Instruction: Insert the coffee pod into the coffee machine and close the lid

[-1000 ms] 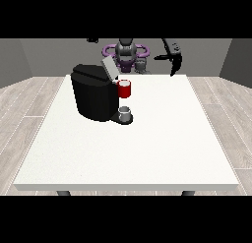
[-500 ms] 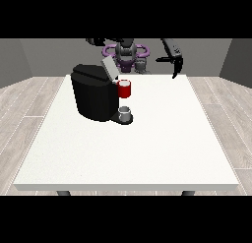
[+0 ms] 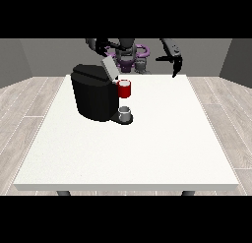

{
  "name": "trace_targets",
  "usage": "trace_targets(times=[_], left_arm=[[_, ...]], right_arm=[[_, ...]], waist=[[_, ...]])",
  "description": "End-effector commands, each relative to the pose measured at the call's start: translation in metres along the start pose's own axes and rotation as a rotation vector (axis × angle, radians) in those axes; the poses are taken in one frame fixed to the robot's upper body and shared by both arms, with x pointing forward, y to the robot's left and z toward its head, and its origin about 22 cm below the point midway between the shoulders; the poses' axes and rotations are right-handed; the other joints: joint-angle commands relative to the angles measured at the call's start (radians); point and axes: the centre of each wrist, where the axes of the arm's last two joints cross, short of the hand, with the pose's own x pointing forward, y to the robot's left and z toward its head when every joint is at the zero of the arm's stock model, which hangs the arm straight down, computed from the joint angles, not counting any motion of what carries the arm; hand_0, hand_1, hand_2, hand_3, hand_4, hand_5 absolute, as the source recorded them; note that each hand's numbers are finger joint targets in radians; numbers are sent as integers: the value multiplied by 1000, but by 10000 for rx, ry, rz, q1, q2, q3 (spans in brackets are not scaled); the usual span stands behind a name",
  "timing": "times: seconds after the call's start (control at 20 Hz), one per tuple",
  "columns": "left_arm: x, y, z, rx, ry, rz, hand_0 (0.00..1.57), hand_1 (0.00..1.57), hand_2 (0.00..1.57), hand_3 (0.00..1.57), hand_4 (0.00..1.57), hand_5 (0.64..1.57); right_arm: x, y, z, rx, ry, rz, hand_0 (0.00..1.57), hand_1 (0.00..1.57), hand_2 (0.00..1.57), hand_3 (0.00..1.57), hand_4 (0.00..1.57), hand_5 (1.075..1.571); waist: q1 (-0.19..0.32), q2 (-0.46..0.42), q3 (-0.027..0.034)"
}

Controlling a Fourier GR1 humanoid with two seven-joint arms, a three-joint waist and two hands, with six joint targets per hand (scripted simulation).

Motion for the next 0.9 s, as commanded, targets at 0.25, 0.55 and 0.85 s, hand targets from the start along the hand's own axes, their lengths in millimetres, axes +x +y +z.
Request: trace_targets(times=[0.25, 0.55, 0.85], left_arm=[[15, 5, 3, 221, -550, -444, 0, 0, 0, 0, 357, 1571], [25, 33, -1, 462, -1196, -363, 0, 0, 0, 0, 308, 1571], [28, -3, -9, -77, -1185, -556, 0, 0, 0, 0, 367, 1571]], right_arm=[[-10, -41, -34, -647, -7, 482, 0, 0, 0, 0, 389, 1571], [-6, -23, -50, -820, -302, 119, 0, 0, 0, 0, 443, 1571], [-22, -41, -59, -1219, -317, 262, 0, 0, 0, 0, 438, 1571]], waist=[[59, 778, 0], [-45, 1368, -3], [588, 1543, 2]])
